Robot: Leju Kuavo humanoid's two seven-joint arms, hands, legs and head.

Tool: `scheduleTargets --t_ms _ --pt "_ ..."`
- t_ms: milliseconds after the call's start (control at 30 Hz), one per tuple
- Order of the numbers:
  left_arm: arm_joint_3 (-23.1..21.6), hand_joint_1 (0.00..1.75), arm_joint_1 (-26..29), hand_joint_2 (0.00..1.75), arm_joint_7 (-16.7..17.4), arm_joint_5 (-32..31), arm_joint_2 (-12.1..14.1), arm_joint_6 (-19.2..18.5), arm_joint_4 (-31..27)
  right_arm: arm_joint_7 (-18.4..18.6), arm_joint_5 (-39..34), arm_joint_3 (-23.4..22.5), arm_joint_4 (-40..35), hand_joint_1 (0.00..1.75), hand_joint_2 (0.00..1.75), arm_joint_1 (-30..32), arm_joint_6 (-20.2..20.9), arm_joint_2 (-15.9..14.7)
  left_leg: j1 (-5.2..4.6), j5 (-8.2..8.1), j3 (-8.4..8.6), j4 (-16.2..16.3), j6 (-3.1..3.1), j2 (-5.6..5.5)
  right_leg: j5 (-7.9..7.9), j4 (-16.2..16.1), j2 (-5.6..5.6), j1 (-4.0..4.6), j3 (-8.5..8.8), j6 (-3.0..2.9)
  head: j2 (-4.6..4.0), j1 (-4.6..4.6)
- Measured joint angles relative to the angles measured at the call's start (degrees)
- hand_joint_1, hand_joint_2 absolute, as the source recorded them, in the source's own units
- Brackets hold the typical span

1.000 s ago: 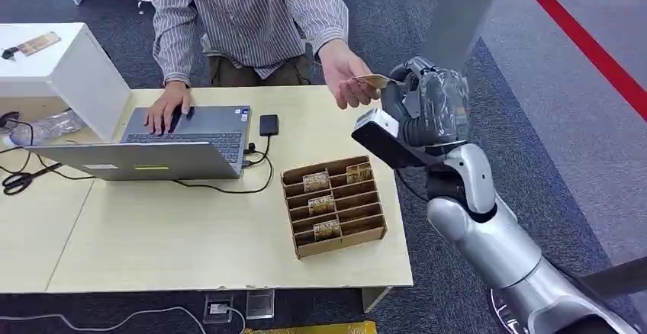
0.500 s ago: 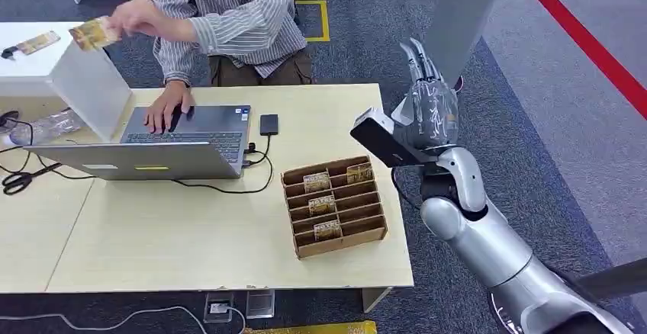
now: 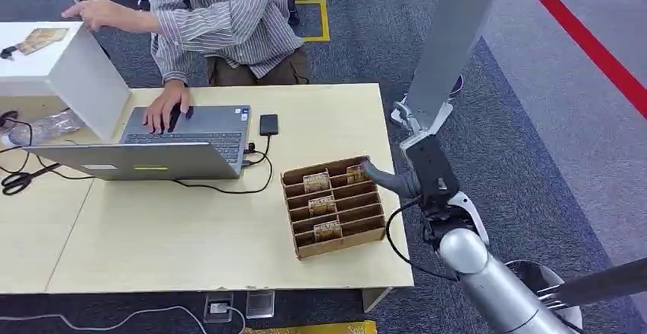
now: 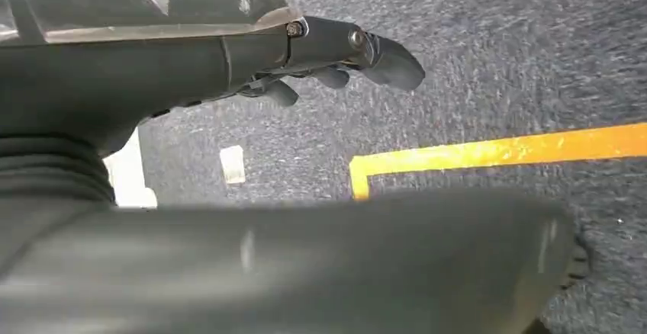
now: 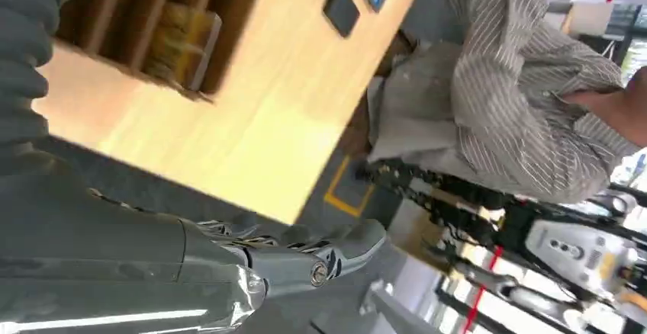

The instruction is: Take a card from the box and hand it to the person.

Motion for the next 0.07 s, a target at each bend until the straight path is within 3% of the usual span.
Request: scheduleTargets --t_ms 67 --pt "0.02 0.0 0.02 0.0 0.44 0.33 0.02 0.24 0.0 -1.14 -2.07 -0.9 -1.51 0.0 1.75 2.96 0.94 -0.41 0.0 0.0 0.0 0.0 0.0 0.0 -0.01 0.0 0.0 0.0 0.01 -0.01 0.02 0.04"
